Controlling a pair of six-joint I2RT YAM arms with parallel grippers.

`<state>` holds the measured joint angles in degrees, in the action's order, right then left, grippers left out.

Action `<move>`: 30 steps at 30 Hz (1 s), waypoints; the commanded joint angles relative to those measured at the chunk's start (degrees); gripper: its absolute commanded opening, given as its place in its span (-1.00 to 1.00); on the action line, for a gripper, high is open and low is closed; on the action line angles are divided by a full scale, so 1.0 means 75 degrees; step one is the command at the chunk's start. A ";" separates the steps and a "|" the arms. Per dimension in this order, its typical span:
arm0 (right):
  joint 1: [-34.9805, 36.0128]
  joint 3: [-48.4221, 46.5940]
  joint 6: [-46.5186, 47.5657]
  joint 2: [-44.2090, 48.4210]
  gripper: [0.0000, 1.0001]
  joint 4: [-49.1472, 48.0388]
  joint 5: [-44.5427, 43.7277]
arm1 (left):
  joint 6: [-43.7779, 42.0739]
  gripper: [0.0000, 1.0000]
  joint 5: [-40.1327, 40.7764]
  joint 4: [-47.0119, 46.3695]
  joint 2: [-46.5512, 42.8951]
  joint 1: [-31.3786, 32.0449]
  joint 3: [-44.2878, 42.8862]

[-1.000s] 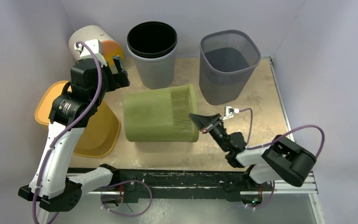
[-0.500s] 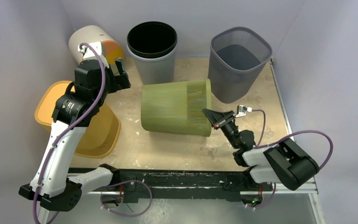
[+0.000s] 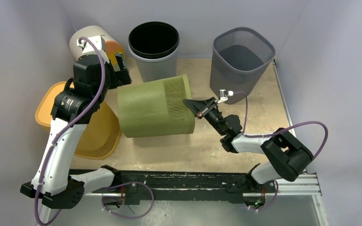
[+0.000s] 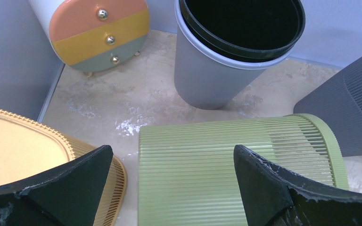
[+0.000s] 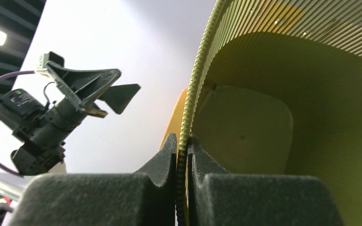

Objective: Turn the large container upside down

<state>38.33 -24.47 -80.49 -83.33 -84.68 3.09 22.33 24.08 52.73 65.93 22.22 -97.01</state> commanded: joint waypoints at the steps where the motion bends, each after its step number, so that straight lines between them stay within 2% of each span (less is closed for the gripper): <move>1: 0.0108 -0.0403 -0.0558 0.0232 -1.00 -0.4312 -0.0652 | -0.0268 0.93 0.0175 -0.0022 0.0053 0.0018 -0.0262; 8: -0.0395 0.1270 -0.2099 -0.0624 -1.00 -0.4337 -0.1159 | -0.0294 0.93 0.0211 -0.0210 0.0068 0.0025 0.0145; 12: -0.0851 0.2073 -0.1859 -0.0333 -1.00 -0.4327 -0.1243 | -0.0328 0.93 0.0242 -0.0237 0.0056 0.0016 0.0271; 18: -0.2113 0.3092 -0.1857 -0.0136 -1.00 -0.4312 -0.0558 | -0.0367 0.93 0.0349 -0.0303 -0.0061 0.0019 0.0496; 23: -0.2306 0.3348 -0.1544 -0.0687 -1.00 -0.4284 -0.0070 | -0.0329 0.93 0.0315 -0.0527 -0.0231 0.0018 0.1029; 24: -0.2325 0.3412 -0.1527 -0.0841 -0.96 -0.4289 -0.0033 | -0.0333 0.93 0.0301 -0.0552 -0.0246 0.0018 0.1106; 26: -0.2360 0.3522 -0.1417 -0.1138 -0.71 -0.4283 -0.0014 | -0.0334 0.93 0.0305 -0.0587 -0.0300 0.0023 0.1251; 28: -0.2384 0.3566 -0.1272 -0.1391 -0.30 -0.4284 -0.0014 | -0.0344 0.93 0.0320 -0.0658 -0.0358 0.0026 0.1394; 30: -0.2394 0.3585 -0.1225 -0.1609 -0.09 -0.4284 -0.0047 | -0.0334 0.93 0.0307 -0.0729 -0.0394 0.0018 0.1479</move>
<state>20.18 -3.46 -96.18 -88.86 -94.61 -0.16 21.12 25.76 51.03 64.88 22.22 -86.87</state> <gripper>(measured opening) 0.385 0.964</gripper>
